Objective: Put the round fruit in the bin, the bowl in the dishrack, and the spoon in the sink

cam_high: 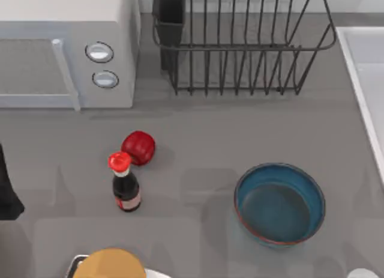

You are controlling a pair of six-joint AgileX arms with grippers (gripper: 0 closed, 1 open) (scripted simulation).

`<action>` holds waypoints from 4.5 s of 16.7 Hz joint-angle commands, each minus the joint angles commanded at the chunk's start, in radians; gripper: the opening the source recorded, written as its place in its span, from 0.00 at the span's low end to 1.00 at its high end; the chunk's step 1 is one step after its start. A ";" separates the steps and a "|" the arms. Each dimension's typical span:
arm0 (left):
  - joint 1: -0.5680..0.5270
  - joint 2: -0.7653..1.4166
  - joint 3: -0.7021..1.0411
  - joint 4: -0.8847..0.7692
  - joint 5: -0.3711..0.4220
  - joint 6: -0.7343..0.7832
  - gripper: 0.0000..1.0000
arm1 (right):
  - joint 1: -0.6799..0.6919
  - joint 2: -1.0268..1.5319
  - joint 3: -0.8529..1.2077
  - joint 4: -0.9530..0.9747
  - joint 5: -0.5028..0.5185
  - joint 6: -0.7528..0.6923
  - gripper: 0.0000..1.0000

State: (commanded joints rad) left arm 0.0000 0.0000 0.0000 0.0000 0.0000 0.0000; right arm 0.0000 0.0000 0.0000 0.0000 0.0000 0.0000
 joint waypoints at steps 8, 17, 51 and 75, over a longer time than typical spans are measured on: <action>-0.044 0.217 0.197 -0.138 -0.026 -0.019 1.00 | 0.000 0.000 0.000 0.000 0.000 0.000 1.00; -0.236 1.108 0.888 -0.581 -0.065 -0.076 1.00 | 0.000 0.000 0.000 0.000 0.000 0.000 1.00; -0.498 2.201 1.530 -0.881 -0.077 -0.084 1.00 | 0.000 0.000 0.000 0.000 0.000 0.000 1.00; -0.506 2.185 1.546 -0.901 -0.057 -0.091 0.00 | 0.000 0.000 0.000 0.000 0.000 0.000 1.00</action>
State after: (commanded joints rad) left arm -0.5057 2.1849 1.5461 -0.9014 -0.0572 -0.0912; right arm 0.0000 0.0000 0.0000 0.0000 0.0000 0.0000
